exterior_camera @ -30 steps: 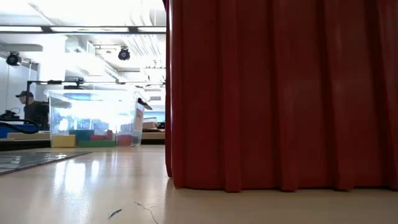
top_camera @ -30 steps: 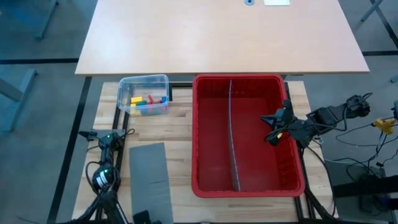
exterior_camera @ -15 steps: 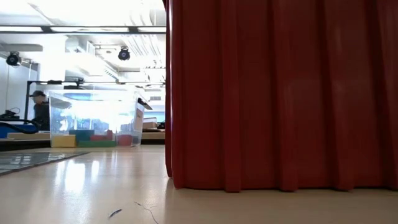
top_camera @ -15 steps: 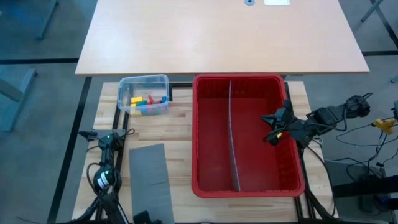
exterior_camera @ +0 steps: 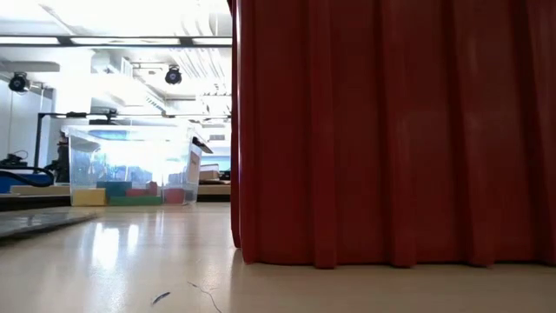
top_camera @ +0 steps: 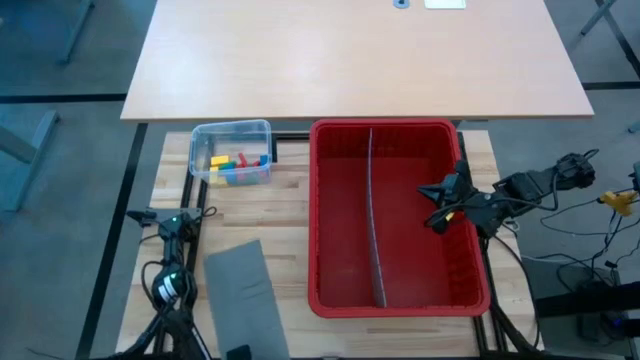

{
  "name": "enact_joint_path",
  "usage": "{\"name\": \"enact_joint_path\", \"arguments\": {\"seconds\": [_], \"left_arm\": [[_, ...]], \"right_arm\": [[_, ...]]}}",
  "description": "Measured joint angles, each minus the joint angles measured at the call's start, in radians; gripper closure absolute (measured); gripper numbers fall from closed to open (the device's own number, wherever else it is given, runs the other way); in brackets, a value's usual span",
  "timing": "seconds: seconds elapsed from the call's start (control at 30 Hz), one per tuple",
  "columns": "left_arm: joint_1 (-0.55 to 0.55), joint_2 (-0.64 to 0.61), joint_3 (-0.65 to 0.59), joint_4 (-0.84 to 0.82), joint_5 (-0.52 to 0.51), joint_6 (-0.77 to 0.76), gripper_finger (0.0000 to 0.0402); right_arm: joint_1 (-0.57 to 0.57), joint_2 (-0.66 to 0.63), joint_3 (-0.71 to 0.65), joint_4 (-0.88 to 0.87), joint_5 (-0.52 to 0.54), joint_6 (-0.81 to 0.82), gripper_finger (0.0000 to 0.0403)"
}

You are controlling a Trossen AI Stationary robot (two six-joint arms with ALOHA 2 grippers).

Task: Sort blocks
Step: Insert the bin divider into the red bin

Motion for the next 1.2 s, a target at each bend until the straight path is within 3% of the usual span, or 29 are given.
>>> {"name": "enact_joint_path", "arguments": {"seconds": [0.27,0.73,1.0,1.2], "left_arm": [[0.009,-0.014,-0.002,-0.043,0.004,0.000,0.0256],[0.041,-0.061,-0.003,-0.058,0.004,0.018,0.0097],[0.055,-0.052,-0.003,-0.227,0.001,0.032,0.0086],[0.057,-0.052,0.015,-0.122,-0.038,0.077,0.0086]], "right_arm": [[0.000,0.000,0.000,-0.008,0.000,0.007,0.0403],[0.000,0.000,-0.018,-0.009,0.008,0.000,0.0403],[0.000,0.000,-0.040,-0.008,0.008,0.016,0.0403],[0.000,0.000,-0.042,-0.008,0.008,0.016,0.0403]]}}
